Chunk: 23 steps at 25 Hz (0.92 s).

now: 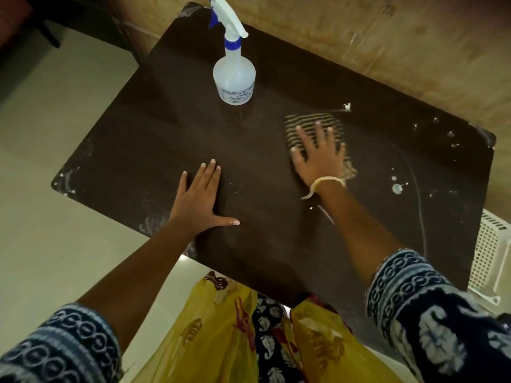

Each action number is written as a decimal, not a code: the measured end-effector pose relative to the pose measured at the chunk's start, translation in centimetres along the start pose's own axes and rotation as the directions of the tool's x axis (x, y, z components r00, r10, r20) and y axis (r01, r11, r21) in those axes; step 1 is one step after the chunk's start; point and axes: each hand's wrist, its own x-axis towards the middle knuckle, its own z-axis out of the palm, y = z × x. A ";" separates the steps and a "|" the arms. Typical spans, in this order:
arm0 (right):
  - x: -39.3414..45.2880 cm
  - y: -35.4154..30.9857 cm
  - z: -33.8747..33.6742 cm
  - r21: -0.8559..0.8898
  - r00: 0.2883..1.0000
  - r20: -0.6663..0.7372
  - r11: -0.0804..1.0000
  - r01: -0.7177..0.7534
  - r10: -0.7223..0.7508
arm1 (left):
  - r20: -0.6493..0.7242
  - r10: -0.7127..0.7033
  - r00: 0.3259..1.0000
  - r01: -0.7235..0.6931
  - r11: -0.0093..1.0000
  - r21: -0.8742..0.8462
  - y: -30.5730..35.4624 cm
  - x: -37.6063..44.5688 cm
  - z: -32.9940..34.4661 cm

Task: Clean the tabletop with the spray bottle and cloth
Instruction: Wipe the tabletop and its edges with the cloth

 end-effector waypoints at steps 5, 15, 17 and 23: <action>-0.5 -2.8 0.1 0.114 0.905 0.030 0.898 -0.424 0.423 | -0.003 -0.003 1.000 0.003 1.000 0.005 -1.4 -0.7 0.2; -9.2 -7.3 2.4 -0.031 0.941 0.063 0.942 0.334 -0.331 | -0.018 -0.035 0.999 0.035 0.999 -0.011 -1.7 -1.8 0.8; -7.8 -3.0 1.3 -0.001 0.998 0.021 0.998 0.066 -0.066 | -0.007 -0.053 0.999 0.053 0.999 0.009 -1.6 -1.8 0.8; -9.6 0.5 1.5 0.050 0.953 0.014 0.951 -0.304 0.304 | 0.025 -0.117 0.993 0.117 0.993 0.025 -0.8 -2.0 0.7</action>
